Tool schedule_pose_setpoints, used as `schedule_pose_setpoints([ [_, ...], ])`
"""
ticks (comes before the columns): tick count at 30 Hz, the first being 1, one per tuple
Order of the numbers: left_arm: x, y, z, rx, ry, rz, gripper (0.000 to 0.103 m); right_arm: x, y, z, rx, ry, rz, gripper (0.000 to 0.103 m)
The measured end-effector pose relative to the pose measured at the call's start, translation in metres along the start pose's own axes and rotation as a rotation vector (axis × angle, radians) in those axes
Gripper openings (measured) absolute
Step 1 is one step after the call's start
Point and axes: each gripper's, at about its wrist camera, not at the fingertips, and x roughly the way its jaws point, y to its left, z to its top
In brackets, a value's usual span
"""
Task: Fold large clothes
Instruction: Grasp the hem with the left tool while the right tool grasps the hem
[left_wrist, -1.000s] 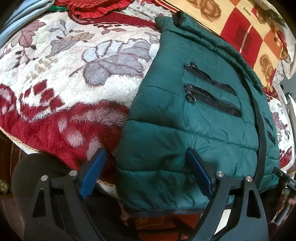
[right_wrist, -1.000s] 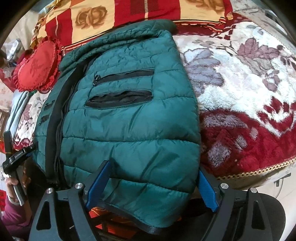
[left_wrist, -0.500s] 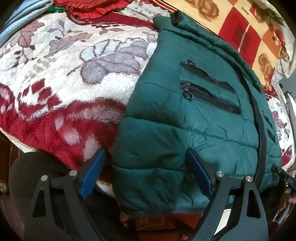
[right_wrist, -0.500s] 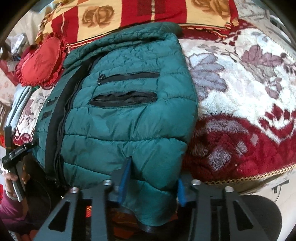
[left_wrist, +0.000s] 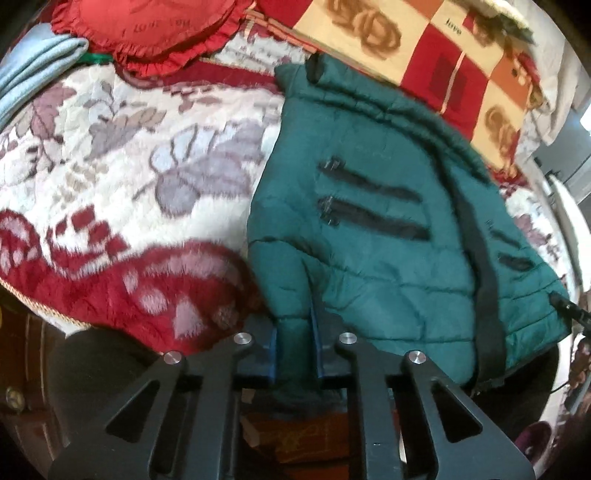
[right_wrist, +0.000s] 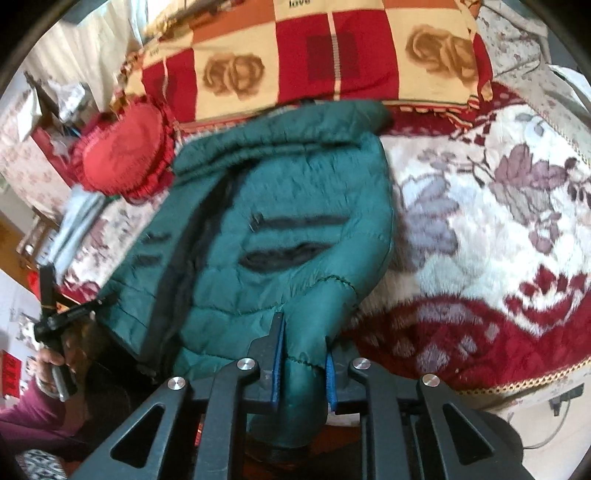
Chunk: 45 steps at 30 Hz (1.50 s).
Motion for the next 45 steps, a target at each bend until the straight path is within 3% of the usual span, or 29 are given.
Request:
schedule_pose_setpoints([
  [6, -0.030, -0.004, 0.027, -0.016, -0.112, -0.030, 0.012, -0.018, 0.001, 0.024, 0.018, -0.070, 0.032, 0.017],
  [13, -0.043, -0.014, 0.063, -0.017, -0.189, -0.030, 0.012, -0.025, 0.008, 0.058, 0.011, -0.141, 0.037, 0.016],
  [22, -0.049, -0.021, 0.115, -0.054, -0.271, -0.005, 0.012, -0.021, 0.002, 0.120, 0.029, -0.218, -0.028, 0.016],
  [29, -0.031, -0.030, 0.160, -0.050, -0.308, 0.053, 0.012, 0.001, -0.008, 0.165, 0.045, -0.254, -0.092, 0.016],
  [40, 0.024, -0.049, 0.224, -0.026, -0.310, 0.189, 0.012, 0.058, -0.026, 0.229, 0.044, -0.204, -0.237, 0.016],
  [45, 0.049, -0.049, 0.249, -0.053, -0.295, 0.209, 0.012, 0.083, -0.037, 0.253, 0.065, -0.196, -0.283, 0.016],
])
